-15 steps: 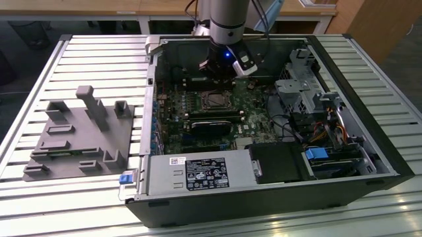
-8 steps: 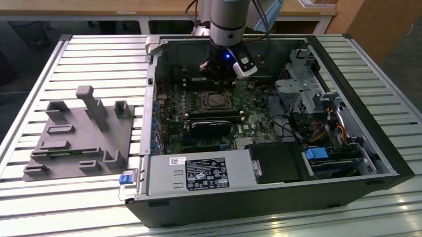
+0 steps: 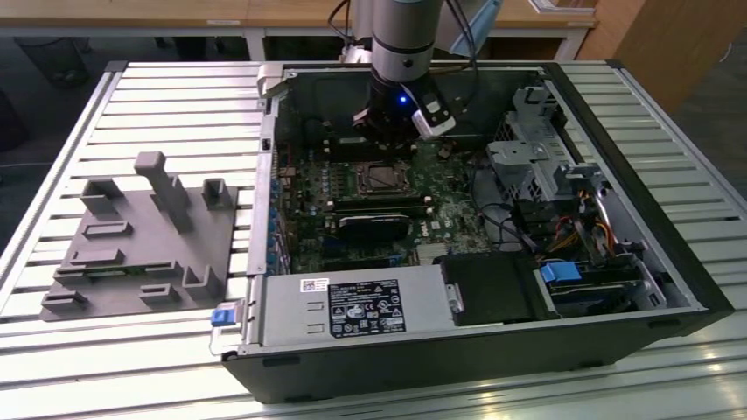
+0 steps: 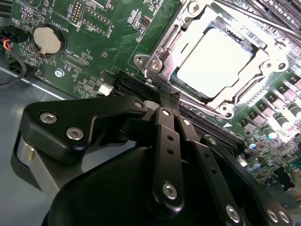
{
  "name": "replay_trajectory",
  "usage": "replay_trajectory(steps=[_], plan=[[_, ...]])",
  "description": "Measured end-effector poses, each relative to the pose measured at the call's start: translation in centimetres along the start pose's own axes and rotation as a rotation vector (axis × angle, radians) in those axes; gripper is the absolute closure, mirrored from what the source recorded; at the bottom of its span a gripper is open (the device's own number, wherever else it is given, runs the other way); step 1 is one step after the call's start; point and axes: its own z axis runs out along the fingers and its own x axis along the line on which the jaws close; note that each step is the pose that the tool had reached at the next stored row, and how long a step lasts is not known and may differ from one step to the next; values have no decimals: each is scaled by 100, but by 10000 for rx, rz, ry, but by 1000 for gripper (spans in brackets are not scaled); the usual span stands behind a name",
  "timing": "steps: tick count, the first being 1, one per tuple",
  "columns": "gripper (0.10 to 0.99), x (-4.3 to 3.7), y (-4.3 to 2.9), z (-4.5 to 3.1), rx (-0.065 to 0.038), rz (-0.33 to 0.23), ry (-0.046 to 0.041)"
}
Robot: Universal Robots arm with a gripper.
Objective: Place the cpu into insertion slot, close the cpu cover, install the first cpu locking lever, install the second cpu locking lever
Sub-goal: 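Install the first cpu locking lever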
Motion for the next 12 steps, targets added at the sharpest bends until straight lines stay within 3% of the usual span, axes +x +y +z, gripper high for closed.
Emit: replay_trajectory(steps=[12], plan=[[965, 0, -2, 18, 42, 0, 2]])
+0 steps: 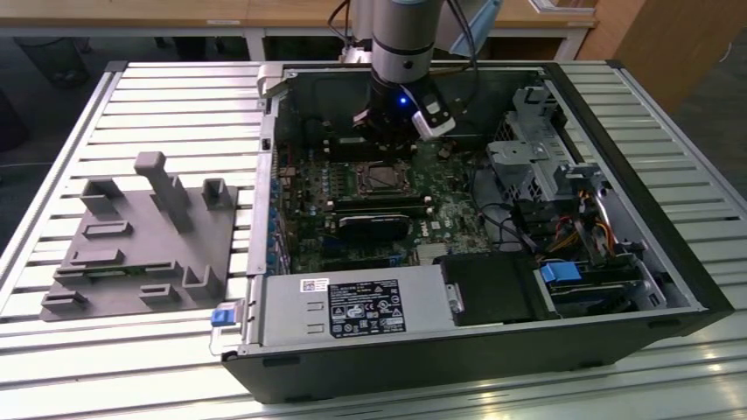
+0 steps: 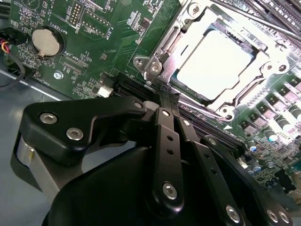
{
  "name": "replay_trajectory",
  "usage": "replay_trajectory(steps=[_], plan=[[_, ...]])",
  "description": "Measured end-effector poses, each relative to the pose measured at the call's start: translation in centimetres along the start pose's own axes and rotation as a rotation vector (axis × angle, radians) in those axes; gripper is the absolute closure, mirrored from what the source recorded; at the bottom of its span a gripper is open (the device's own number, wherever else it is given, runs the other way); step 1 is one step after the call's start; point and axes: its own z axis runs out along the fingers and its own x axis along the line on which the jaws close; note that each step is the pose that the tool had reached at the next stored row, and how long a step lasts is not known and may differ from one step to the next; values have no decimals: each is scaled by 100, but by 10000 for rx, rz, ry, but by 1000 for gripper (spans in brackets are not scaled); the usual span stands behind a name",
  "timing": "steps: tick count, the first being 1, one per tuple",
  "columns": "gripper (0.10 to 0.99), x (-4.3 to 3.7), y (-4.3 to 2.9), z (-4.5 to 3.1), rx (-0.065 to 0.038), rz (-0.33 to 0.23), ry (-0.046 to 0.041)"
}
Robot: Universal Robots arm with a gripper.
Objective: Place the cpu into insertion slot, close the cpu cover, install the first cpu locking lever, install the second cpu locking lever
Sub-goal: 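Install the first cpu locking lever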
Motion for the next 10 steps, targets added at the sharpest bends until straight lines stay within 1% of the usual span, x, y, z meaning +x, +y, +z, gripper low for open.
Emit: replay_trajectory(steps=[10], plan=[[965, -12, 2, -13, -3, 9, -2]])
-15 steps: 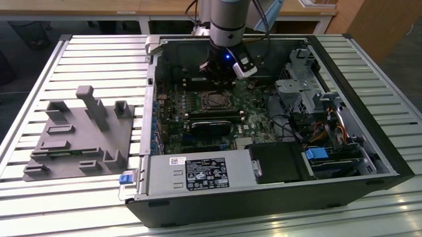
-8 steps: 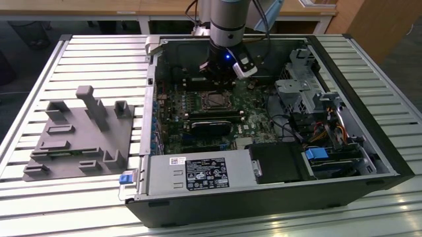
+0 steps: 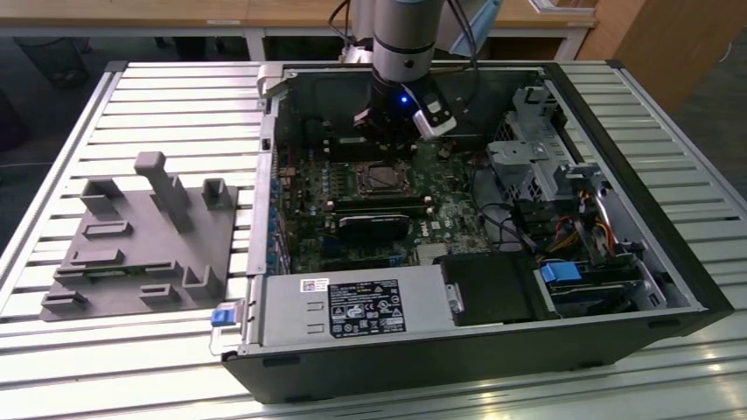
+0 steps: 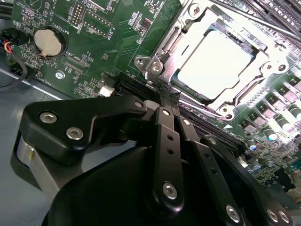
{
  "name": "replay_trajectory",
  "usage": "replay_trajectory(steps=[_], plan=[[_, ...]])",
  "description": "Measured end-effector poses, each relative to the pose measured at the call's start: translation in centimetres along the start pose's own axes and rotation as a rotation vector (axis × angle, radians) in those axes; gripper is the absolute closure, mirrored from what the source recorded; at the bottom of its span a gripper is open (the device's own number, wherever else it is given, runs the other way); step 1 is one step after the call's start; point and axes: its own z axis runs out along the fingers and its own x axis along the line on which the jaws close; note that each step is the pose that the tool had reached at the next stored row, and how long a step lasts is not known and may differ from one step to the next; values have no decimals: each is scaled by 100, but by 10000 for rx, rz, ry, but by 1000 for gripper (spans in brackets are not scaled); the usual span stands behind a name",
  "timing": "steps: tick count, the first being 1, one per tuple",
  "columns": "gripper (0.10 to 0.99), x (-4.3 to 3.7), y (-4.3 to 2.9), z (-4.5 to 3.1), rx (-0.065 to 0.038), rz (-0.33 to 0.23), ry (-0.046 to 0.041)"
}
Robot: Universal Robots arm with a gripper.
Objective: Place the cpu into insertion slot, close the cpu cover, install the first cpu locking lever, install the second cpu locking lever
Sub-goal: 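Install the first cpu locking lever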
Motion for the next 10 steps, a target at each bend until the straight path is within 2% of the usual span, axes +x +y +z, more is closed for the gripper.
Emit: replay_trajectory(steps=[10], plan=[[965, -1, 0, -7, 34, 1, 2]])
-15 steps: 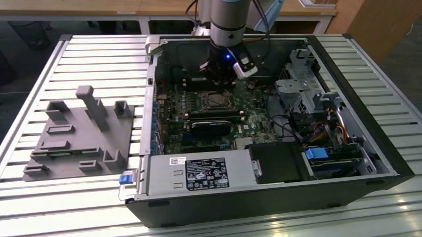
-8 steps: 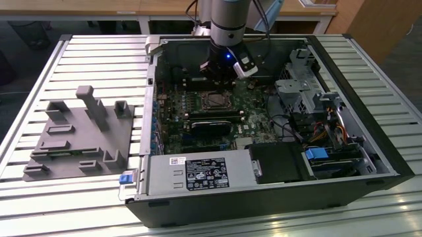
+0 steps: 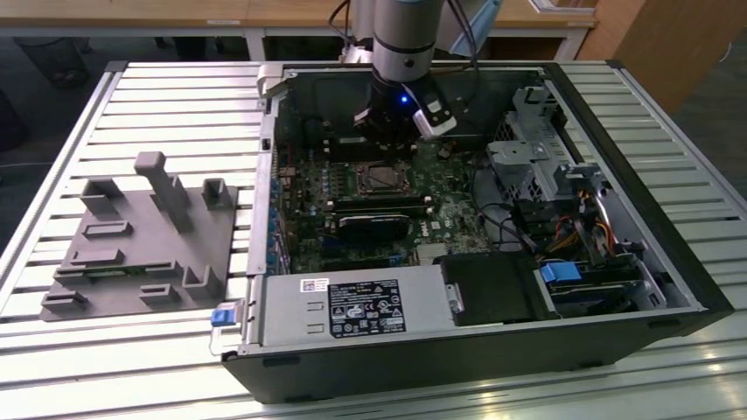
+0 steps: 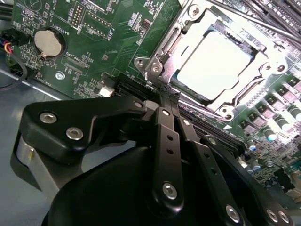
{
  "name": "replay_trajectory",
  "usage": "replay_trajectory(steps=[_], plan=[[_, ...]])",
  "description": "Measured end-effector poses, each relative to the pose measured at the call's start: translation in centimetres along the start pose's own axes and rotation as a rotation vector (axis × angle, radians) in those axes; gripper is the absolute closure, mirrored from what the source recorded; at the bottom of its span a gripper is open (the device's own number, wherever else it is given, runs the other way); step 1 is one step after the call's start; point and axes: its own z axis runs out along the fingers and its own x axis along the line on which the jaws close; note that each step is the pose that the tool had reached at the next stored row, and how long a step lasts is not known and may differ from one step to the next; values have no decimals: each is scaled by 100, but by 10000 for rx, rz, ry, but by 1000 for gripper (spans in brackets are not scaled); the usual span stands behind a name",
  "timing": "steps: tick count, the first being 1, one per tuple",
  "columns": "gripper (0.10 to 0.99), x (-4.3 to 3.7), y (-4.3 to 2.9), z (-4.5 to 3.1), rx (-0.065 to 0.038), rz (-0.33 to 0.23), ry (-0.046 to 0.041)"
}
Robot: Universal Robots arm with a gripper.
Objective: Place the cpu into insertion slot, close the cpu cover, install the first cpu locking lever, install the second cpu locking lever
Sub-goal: 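Install the first cpu locking lever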
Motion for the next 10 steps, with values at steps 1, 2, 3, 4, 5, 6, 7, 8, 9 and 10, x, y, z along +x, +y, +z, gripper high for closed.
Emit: replay_trajectory(steps=[1, 2, 3, 4, 5, 6, 7, 8, 9, 10], plan=[[965, 0, 1, -6, -1, 0, 0], [965, 0, 1, -12, -2, 0, 0], [965, 0, 2, -16, -3, 1, -1], [965, 0, 2, -21, -3, 0, 0], [965, -1, 2, -25, -3, 0, 0], [965, -1, 3, -26, -5, 0, -1], [965, -1, 3, -26, -5, 0, -1], [965, -1, 3, -26, -3, 1, -1], [965, -1, 3, -26, 5, 1, -2], [965, -1, 3, -25, 22, 1, -2]])
